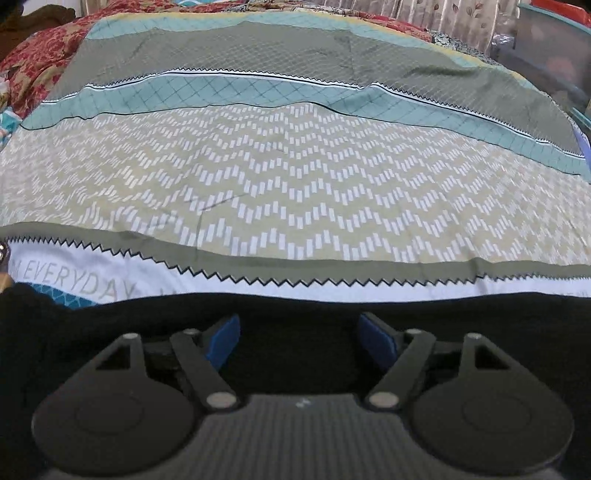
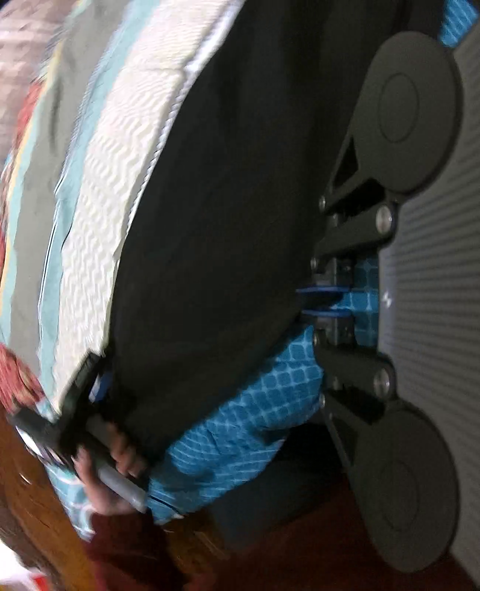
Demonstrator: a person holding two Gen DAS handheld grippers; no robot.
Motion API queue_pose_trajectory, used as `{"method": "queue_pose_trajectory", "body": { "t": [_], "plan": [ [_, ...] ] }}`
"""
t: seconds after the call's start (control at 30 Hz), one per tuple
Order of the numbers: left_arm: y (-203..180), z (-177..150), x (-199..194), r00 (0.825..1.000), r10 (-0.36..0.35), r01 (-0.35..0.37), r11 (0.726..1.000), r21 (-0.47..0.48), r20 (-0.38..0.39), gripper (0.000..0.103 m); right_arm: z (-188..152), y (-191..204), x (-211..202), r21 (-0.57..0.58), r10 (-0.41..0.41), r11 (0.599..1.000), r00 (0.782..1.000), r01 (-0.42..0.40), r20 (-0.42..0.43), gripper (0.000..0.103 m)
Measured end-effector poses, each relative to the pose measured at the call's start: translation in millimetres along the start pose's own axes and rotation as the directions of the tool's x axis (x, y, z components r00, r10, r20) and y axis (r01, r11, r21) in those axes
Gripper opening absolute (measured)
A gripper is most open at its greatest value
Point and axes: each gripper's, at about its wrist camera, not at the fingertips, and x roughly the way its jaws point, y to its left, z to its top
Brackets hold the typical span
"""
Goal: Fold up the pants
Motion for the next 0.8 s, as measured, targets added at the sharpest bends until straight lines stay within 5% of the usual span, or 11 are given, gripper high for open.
{"method": "queue_pose_trajectory", "body": {
  "t": [0.1, 0.2, 0.33, 0.47, 0.57, 0.67, 0.8],
  "plan": [
    [2.8, -4.0, -27.7, 0.997, -0.065, 0.066, 0.998, -0.018, 0.043, 0.073, -3.9, -25.9, -38.8, 0.131, -0.027, 0.991, 0.988, 0.007, 0.15, 0.037],
    [-0.7, -13.1, -53.4, 0.988, -0.135, 0.138, 0.99, -0.036, 0.072, 0.074, -18.5, -68.9, -76.8, 0.356, -0.167, 0.932, 0.953, 0.069, 0.251, 0.037],
    [-28.3, -24.7, -69.2, 0.971, -0.232, 0.232, 0.973, -0.001, 0.065, 0.074, -73.5, -129.9, -118.6, 0.684, -0.39, 0.724, 0.871, 0.089, 0.3, 0.039],
    [-65.1, -37.0, -69.8, 0.958, -0.288, 0.287, 0.954, 0.086, 0.004, 0.074, -120.4, -170.5, -138.2, 0.861, -0.546, 0.507, 0.789, 0.041, 0.284, 0.039],
    [-85.0, -47.6, -69.2, 0.956, -0.29, 0.292, 0.949, 0.122, -0.034, 0.074, -129.3, -189.2, -145.7, 0.887, -0.594, 0.462, 0.752, 0.027, 0.287, 0.05],
    [-96.3, -57.2, -67.5, 0.954, -0.294, 0.3, 0.947, 0.118, -0.064, 0.074, -131.0, -209.9, -141.4, 0.911, -0.624, 0.412, 0.736, 0.025, 0.262, 0.062],
    [-109.4, -64.0, -70.2, 0.954, -0.29, 0.298, 0.943, 0.146, -0.075, 0.074, -121.5, -226.3, -121.4, 0.93, -0.592, 0.363, 0.759, -0.051, 0.272, 0.063]
  ]
}}
